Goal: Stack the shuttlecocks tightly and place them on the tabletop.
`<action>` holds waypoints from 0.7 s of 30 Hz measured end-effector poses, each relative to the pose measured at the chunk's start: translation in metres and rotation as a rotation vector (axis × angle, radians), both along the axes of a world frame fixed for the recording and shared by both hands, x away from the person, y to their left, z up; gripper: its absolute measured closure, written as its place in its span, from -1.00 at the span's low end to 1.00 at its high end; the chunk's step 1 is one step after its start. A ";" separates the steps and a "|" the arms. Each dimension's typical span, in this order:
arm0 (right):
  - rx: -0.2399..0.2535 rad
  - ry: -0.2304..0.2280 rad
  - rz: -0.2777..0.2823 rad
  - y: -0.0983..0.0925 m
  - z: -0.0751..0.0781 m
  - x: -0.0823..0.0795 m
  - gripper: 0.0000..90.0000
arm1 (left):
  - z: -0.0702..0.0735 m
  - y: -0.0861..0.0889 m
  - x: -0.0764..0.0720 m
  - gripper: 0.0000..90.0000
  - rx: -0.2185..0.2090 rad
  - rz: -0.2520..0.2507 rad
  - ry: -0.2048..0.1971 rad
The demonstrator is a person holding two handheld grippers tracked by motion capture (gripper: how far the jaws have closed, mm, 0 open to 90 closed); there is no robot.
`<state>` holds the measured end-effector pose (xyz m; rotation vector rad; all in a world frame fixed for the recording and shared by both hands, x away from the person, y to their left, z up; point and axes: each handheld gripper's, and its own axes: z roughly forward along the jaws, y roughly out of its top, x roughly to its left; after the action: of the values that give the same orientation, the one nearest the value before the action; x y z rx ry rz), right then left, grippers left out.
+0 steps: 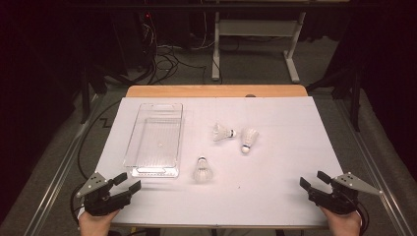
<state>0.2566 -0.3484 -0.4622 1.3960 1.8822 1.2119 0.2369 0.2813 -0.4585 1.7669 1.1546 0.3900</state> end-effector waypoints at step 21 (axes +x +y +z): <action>-0.003 -0.008 0.009 0.001 0.001 -0.002 -0.37 | 0.004 -0.004 -0.006 -0.22 -0.006 -0.018 0.000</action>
<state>0.2547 -0.3472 -0.4614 1.3804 1.8860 1.2171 0.2312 0.2771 -0.4546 1.7712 1.1376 0.3753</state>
